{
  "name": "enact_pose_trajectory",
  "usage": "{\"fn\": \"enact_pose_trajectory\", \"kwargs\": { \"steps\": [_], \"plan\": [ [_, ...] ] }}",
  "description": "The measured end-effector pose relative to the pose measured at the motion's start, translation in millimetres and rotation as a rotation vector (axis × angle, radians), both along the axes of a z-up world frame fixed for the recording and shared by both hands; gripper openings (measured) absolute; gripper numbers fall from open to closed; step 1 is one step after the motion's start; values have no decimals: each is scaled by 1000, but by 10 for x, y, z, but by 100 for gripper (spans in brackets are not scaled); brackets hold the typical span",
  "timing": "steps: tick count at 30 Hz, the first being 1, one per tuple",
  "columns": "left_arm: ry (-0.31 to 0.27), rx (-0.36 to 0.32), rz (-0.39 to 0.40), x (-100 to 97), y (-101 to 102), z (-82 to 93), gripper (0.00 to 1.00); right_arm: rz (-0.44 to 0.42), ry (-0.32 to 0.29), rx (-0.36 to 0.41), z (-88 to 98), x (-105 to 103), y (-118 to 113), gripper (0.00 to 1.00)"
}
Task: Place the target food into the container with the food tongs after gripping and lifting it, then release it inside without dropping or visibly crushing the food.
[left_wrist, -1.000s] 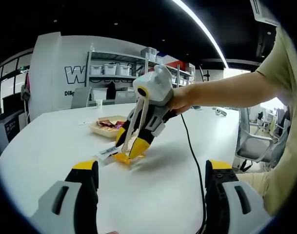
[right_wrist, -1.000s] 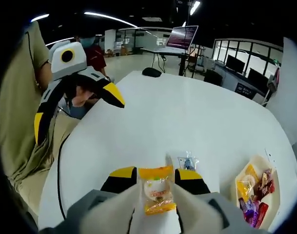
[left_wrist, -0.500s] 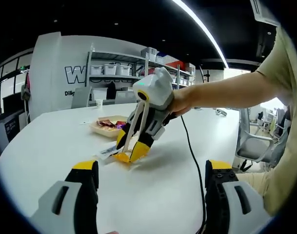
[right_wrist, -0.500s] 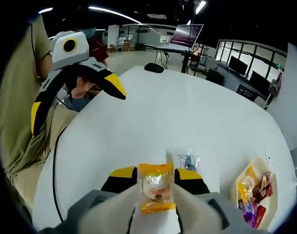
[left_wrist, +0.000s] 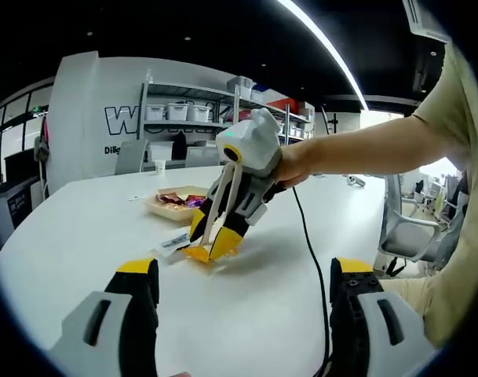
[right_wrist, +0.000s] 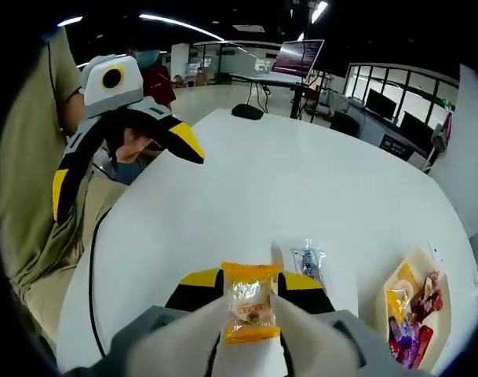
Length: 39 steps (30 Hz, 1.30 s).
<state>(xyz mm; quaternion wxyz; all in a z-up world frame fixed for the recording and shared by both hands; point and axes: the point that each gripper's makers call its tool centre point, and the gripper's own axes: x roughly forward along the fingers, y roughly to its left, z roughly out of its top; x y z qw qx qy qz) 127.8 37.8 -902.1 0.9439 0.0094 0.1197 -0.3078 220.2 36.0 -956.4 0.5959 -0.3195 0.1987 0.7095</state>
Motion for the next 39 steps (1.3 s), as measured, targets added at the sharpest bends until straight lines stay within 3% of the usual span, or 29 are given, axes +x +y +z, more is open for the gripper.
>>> {"fn": "enact_pose_trajectory", "kwargs": {
  "steps": [15, 39],
  "plan": [
    [0, -1, -4, 2, -25, -3, 89, -50, 18, -1, 45, 18, -92, 22],
    [-7, 4, -11, 8, -47, 32, 88, -214, 40, 21, 383, 283, -260, 22]
  ]
}}
